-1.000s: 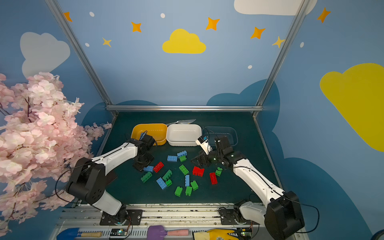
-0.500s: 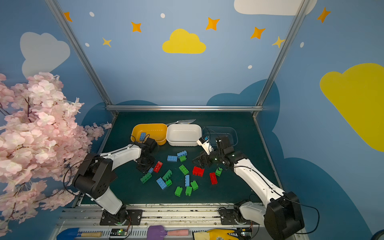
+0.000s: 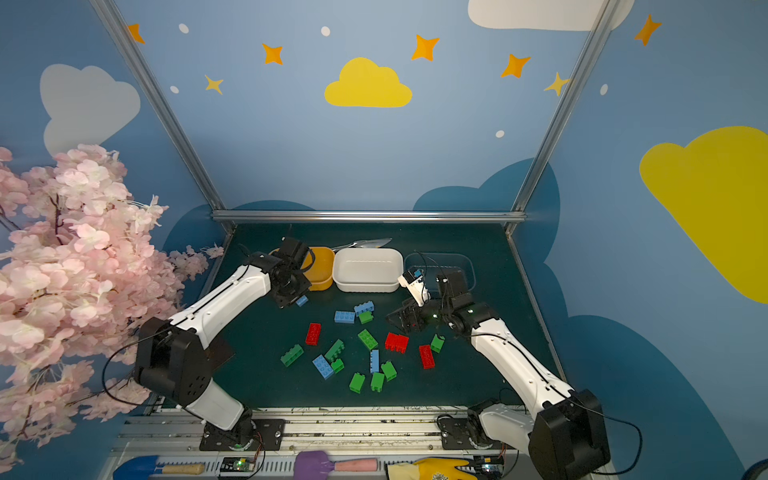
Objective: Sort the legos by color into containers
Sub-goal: 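Lift the second light-blue brick into the yellow bin and release it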
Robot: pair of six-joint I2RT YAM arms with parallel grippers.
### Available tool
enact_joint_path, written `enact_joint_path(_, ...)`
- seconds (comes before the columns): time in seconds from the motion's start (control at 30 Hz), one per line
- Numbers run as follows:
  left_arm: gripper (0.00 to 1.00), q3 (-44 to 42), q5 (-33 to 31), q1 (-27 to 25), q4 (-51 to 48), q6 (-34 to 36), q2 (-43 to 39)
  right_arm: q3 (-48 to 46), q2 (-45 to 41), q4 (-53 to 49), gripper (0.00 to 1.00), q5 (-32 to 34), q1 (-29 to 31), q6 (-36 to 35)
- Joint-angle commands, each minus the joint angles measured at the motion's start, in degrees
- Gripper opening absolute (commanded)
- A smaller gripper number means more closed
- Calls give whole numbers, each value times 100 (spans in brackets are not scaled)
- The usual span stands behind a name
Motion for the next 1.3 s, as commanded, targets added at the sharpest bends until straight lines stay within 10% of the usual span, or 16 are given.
enact_joint_path(0.0,25,478,-42,223,48,1396,371,131,-57,234,88,-159,-16,149)
enact_joint_path(0.77,29,3119,-759,1066,3,4089,3712,312,161,96,88,-18,-45,11)
enact_joint_path(1.27,76,3080,-246,1085,-415,4411,2706,407,211,-30,88,-111,-52,-37)
